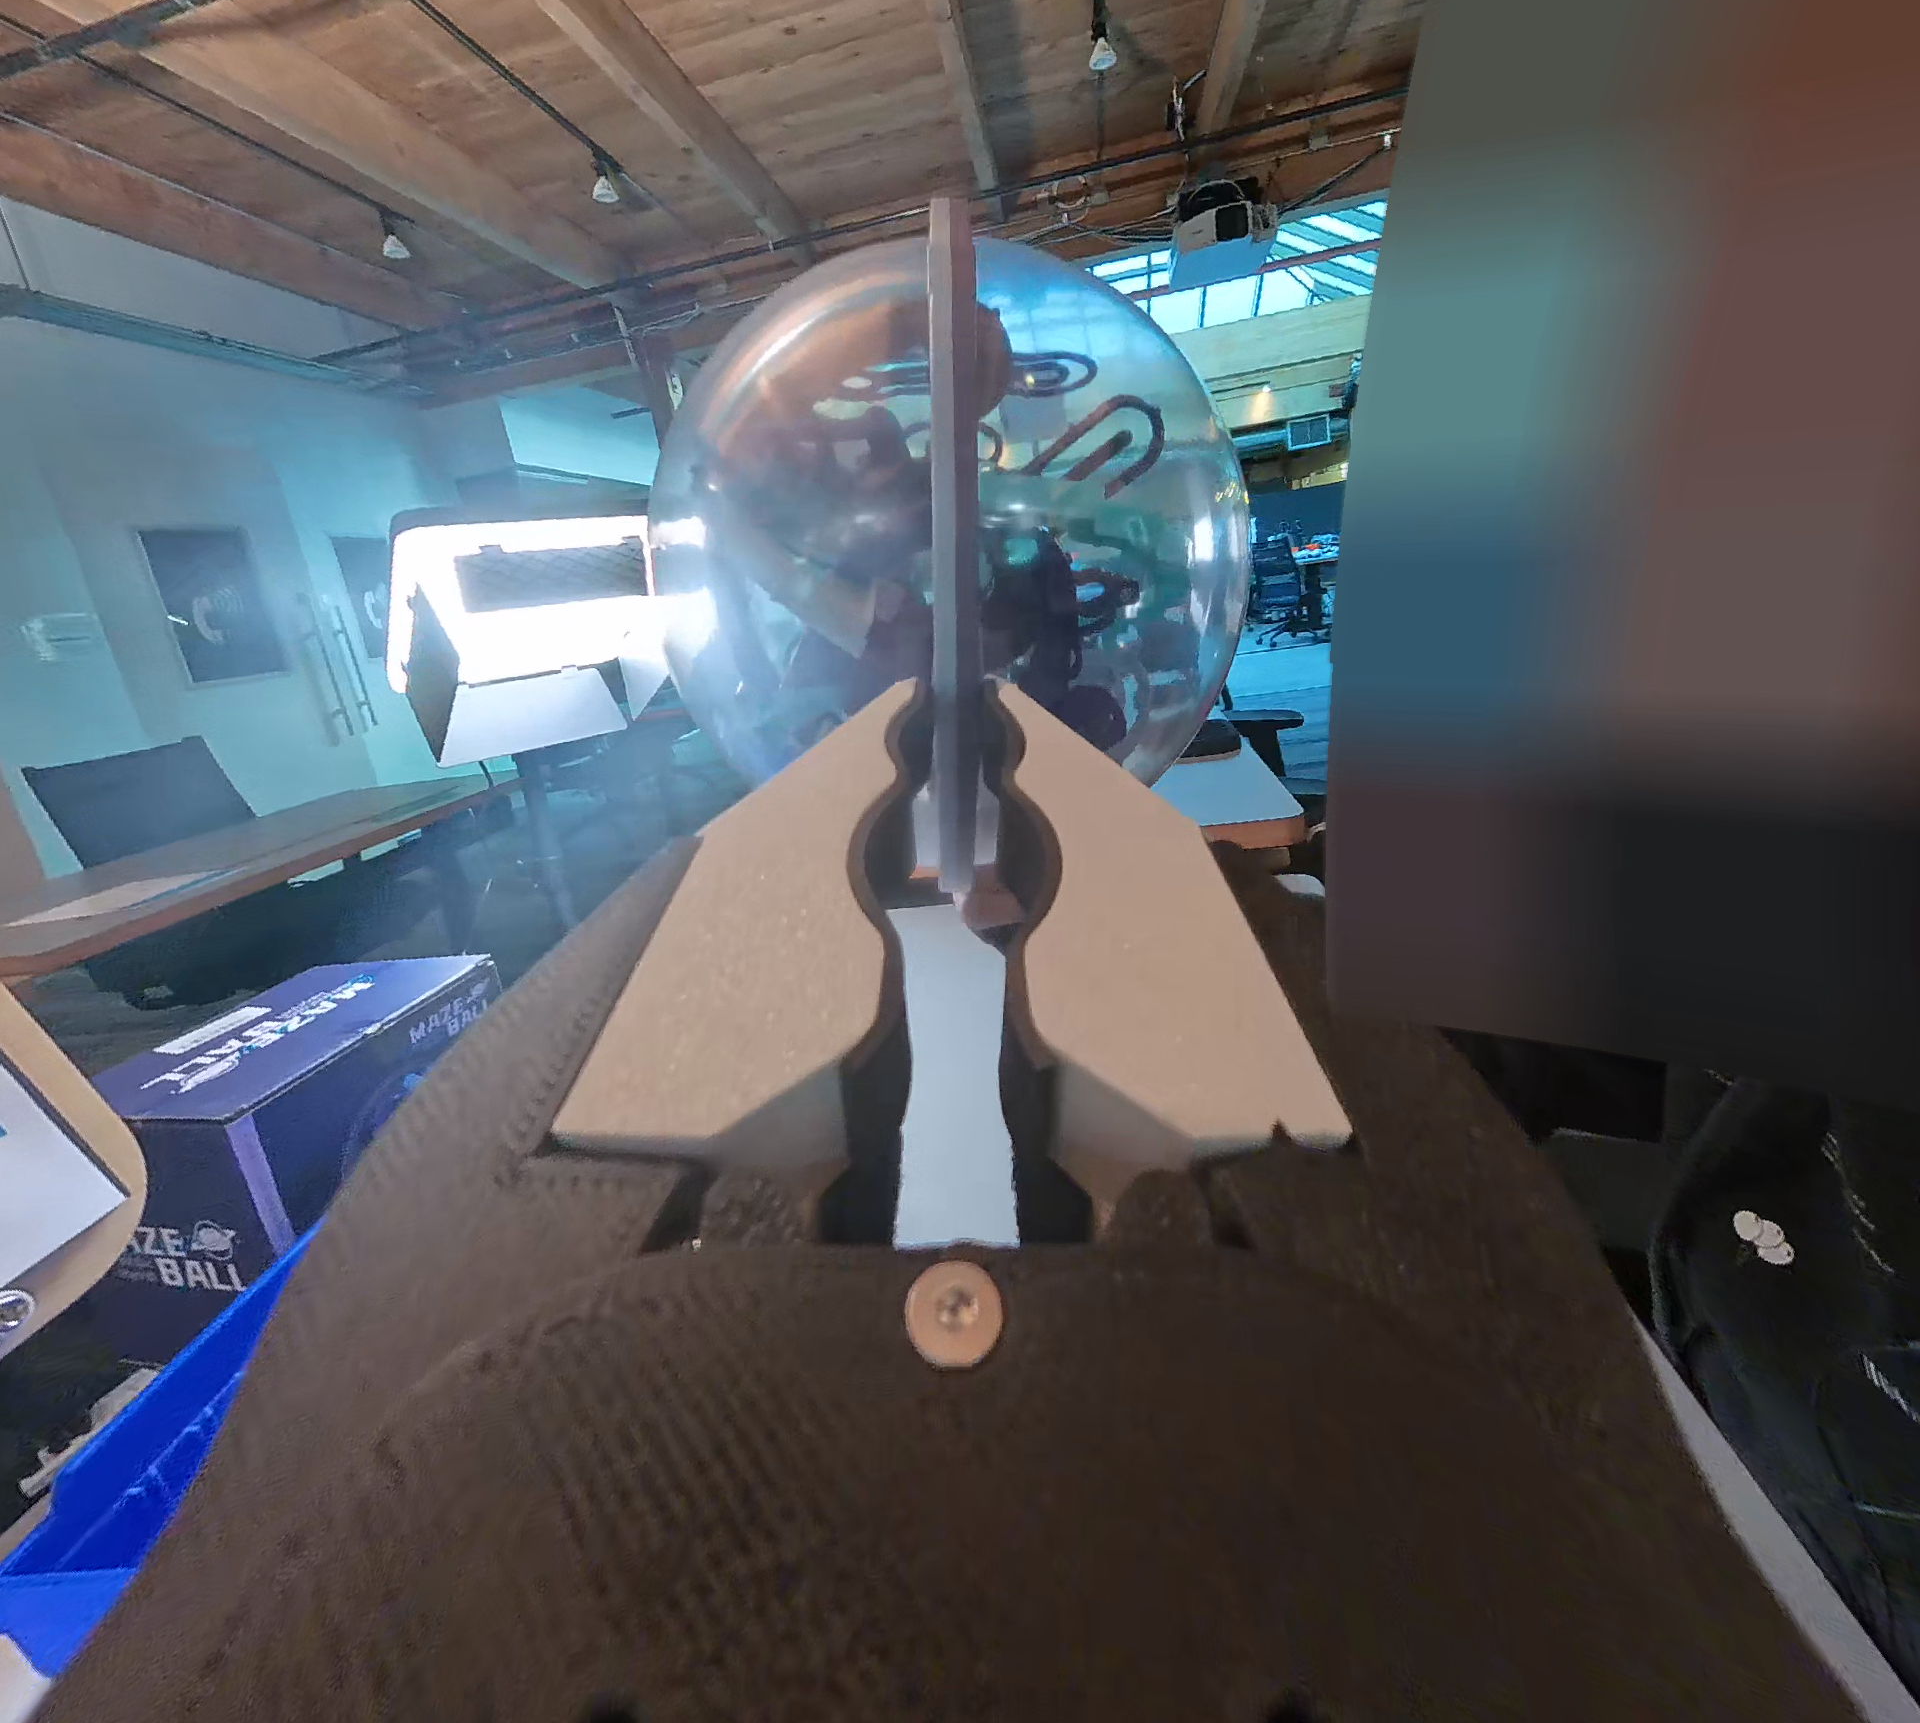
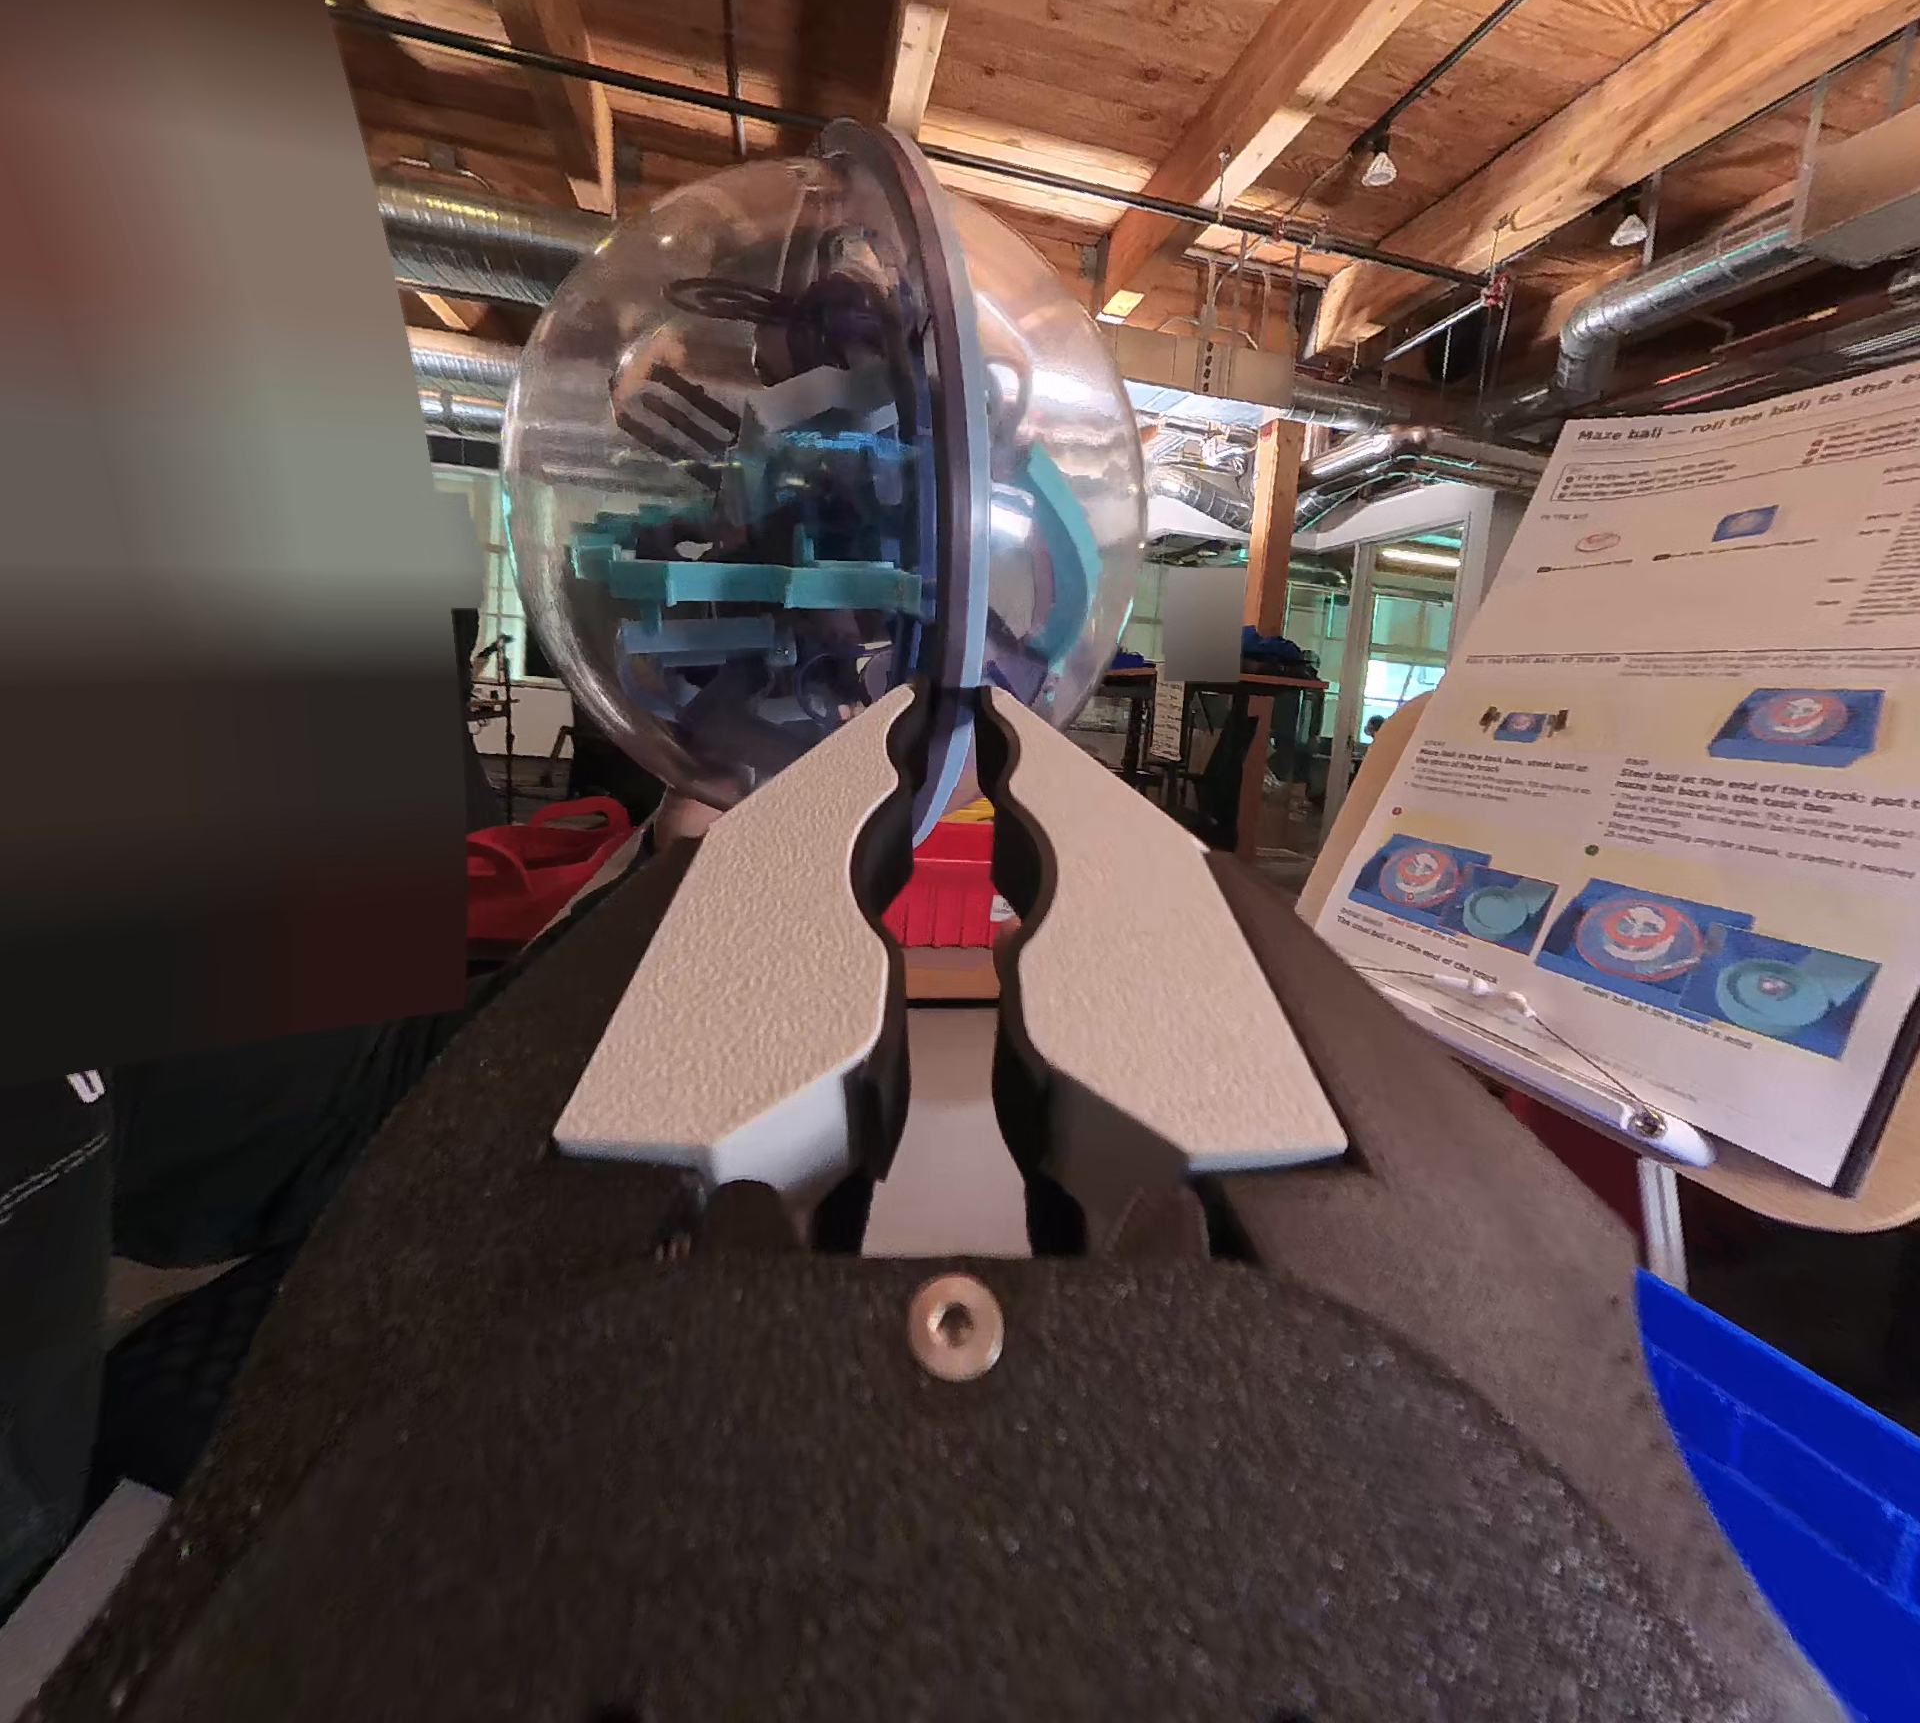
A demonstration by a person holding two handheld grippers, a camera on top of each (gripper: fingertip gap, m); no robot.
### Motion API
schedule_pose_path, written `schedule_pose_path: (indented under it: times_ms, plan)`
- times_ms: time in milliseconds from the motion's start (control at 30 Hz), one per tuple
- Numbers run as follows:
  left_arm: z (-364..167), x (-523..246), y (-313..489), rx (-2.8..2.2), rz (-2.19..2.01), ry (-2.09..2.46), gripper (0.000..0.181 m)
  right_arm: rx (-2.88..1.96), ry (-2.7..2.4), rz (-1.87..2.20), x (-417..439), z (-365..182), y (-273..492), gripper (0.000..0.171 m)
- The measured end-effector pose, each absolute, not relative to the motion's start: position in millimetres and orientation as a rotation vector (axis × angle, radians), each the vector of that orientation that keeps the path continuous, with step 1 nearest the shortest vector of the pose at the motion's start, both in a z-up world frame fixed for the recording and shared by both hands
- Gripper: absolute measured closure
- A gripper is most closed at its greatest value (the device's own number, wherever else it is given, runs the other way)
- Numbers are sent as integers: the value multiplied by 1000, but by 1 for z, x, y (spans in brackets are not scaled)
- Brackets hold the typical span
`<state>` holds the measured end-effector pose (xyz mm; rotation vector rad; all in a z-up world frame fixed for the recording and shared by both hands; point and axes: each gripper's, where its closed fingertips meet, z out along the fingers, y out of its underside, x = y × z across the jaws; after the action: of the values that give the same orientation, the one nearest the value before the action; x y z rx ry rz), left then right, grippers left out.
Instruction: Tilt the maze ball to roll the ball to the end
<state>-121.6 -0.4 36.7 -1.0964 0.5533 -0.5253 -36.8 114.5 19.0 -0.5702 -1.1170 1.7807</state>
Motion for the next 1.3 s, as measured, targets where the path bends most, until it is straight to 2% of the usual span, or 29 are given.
schedule_pose_path:
  times_ms: [933,1133,1300]
  plan:
    - [42,-145,2,-1136,-610,409,174,-685,-1176,1788,-65,-9,111,166]
    - [20,-163,17,-1179,-748,271,175,-821,-1210,1771,-73,-28,119,166]
    - [-25,-162,29,-1279,-869,169,175,-1058,-1269,1794,-64,-76,120,166]
